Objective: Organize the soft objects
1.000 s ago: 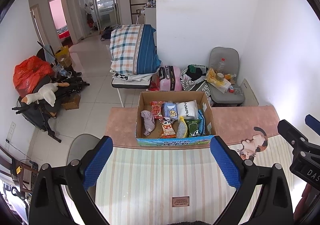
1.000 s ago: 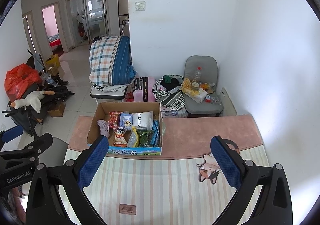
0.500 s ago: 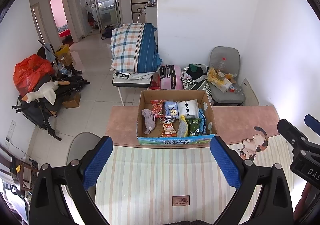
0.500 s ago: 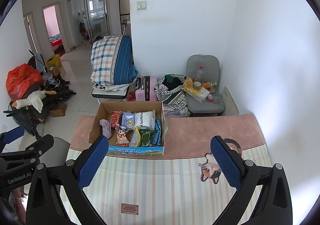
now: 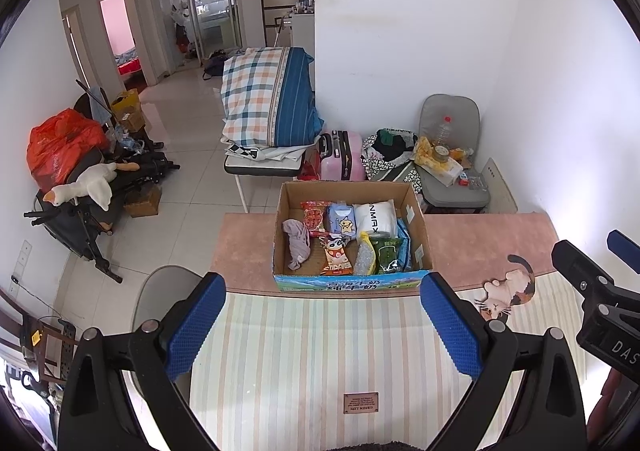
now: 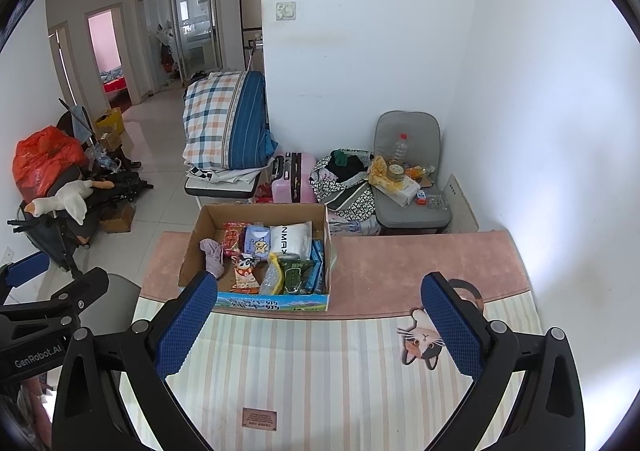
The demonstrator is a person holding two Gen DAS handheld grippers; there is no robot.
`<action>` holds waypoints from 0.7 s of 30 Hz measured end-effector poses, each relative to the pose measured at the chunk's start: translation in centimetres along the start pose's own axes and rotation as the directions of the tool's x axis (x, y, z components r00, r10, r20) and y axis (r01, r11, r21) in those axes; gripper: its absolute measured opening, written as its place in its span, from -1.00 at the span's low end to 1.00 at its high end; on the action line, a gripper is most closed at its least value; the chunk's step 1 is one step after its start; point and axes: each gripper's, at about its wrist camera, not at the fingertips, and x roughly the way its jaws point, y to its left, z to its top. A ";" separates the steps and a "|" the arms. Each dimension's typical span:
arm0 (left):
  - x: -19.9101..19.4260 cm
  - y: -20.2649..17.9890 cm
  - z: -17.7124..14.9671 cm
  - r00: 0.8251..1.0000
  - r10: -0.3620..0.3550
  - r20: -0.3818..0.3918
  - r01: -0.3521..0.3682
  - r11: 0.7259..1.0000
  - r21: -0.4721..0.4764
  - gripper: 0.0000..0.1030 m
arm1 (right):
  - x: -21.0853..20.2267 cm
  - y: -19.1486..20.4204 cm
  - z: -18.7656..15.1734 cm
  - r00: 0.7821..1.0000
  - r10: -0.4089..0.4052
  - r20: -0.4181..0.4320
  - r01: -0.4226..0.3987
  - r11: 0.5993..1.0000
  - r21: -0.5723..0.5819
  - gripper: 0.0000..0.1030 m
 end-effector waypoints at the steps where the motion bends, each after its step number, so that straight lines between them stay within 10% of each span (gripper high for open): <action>1: 0.1 -0.1 0.0 1.000 0.000 -0.001 0.000 1.000 0.000 0.94 | 0.0 0.0 0.0 1.000 0.002 -0.001 -0.002 1.000 0.000 1.00; 21: 0.2 -0.7 -0.1 1.000 0.019 0.012 -0.019 1.000 0.001 0.94 | 0.0 0.3 0.1 1.000 0.013 0.010 -0.013 1.000 -0.009 1.00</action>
